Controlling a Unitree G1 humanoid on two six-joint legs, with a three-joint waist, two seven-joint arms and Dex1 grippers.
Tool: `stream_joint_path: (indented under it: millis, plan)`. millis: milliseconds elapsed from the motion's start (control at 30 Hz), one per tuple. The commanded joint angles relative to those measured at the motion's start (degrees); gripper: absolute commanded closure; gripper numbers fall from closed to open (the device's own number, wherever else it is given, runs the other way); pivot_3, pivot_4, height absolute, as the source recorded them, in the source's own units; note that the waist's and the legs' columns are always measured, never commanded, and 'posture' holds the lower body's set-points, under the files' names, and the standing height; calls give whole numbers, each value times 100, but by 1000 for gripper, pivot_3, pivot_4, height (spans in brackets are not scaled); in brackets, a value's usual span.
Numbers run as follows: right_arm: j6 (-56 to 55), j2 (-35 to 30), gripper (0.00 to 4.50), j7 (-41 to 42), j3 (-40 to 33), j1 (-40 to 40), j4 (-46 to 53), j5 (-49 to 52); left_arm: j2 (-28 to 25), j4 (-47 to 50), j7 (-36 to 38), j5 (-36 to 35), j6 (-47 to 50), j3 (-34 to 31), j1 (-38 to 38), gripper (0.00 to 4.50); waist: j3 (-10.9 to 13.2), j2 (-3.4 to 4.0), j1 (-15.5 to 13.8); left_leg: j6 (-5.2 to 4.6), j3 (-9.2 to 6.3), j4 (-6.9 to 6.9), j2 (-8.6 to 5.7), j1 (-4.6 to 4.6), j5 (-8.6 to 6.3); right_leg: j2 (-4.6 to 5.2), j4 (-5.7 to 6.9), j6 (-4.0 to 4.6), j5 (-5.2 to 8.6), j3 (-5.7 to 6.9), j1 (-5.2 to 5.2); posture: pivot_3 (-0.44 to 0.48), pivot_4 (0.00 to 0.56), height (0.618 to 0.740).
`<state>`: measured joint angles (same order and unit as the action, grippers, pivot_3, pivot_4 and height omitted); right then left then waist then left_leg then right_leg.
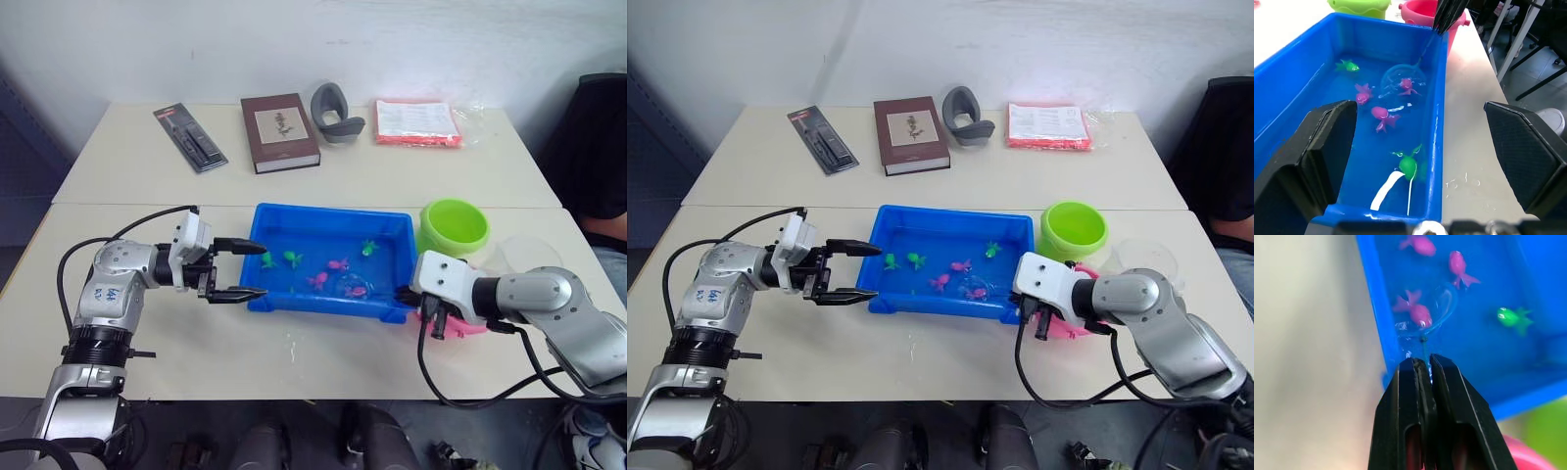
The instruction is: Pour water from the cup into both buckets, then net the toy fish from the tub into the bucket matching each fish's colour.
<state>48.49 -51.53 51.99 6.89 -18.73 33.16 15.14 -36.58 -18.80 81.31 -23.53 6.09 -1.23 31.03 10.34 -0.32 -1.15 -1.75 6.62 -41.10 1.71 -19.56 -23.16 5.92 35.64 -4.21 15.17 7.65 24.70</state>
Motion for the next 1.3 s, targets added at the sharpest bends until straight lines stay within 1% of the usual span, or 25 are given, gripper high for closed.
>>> stream_joint_path:
  millis: [33,100,200,300,433,500,567,633,733,833,933,1033,1067,1133,1200,1300]
  plan:
    - [727,219,4500,-133,-625,-128,449,687,-114,89,73,-25,-117,-105,21,27,0,0,-6,0,-1,0,0,0,0,0,0,0,0,0,0,0,150,740]
    - [960,205,4500,-160,-856,-55,568,906,-126,78,91,-26,-136,-96,22,27,0,0,-16,0,-7,0,-1,-1,0,3,-1,0,0,-2,-2,0,150,740]
    - [1163,152,4500,-172,-1468,325,746,1250,-142,52,170,-32,-174,-72,32,27,0,0,-26,0,-18,0,-5,-11,0,7,-7,0,0,3,-1,0,150,740]
    - [1312,289,4500,-273,-2152,649,876,1607,-126,66,209,-64,-158,-71,63,27,0,0,-17,0,-19,0,-8,-17,-1,7,-10,-1,-1,6,0,0,150,740]
    - [1056,474,4500,-392,-3265,1253,1060,1860,-2,177,229,-150,-58,-26,169,27,0,0,-31,0,-21,1,-6,-15,0,0,-8,-2,-1,6,-2,0,150,740]
    - [908,692,4500,-325,-4121,1756,1232,2116,123,298,175,-218,108,34,280,27,0,0,-53,0,-22,0,-8,-17,0,-2,-8,-2,-1,4,-2,0,150,740]
    - [842,968,4500,-374,-4817,2159,1349,2434,234,384,122,-239,250,99,376,27,0,0,-55,1,-31,-4,-8,-18,0,-8,-12,-5,-3,5,-7,0,150,740]
    - [601,1097,4500,-379,-5178,2552,1423,2437,334,431,82,-236,353,145,445,27,0,0,-39,0,-29,-4,-8,-17,0,-13,-15,-10,-6,2,-10,0,150,740]
    - [-343,1337,4500,-208,-5633,3462,1532,1960,552,432,74,-203,437,291,590,27,-1,0,-34,0,-26,-1,-10,-13,0,-15,-15,-12,-7,-2,-12,0,150,740]
    - [-1305,1694,4500,-194,-5820,4047,1479,1586,710,419,70,-178,467,375,674,27,0,0,-21,2,-8,7,-7,8,-1,-27,-14,-12,-7,-7,-17,0,150,740]
    - [-3002,2016,4500,-197,-5574,4722,1150,412,862,422,58,-164,475,453,741,27,-1,2,-10,5,14,12,-5,25,-2,-34,-9,-12,-6,-14,-17,0,150,740]
    - [-4949,2194,4500,-354,-5252,5164,592,-779,982,443,24,-157,489,505,790,27,-1,2,0,9,26,15,-3,35,-5,-39,-8,-12,-6,-25,-17,0,150,740]
    - [-5683,2199,4500,-473,-5165,5263,372,-1207,1009,447,18,-161,496,508,801,27,-1,2,7,10,29,15,-3,36,-4,-39,-8,-12,-6,-27,-15,0,150,740]
    - [-6678,2219,4500,-748,-5034,5357,45,-1809,1052,441,8,-158,498,518,818,27,-2,2,10,11,33,15,-3,39,-4,-39,-8,-12,-5,-31,-15,0,150,740]
    - [-7252,2348,4500,-1192,-4926,5329,-129,-2308,1101,448,-12,-161,499,526,821,27,-1,2,15,14,33,14,-1,41,-3,-40,-10,-11,-5,-42,-15,0,150,740]
    - [-8379,2340,4500,-2045,-5016,5354,-361,-3792,1176,472,-62,-171,496,526,814,27,-2,3,16,20,32,14,1,42,1,-39,-10,-6,-2,-81,-12,0,150,740]
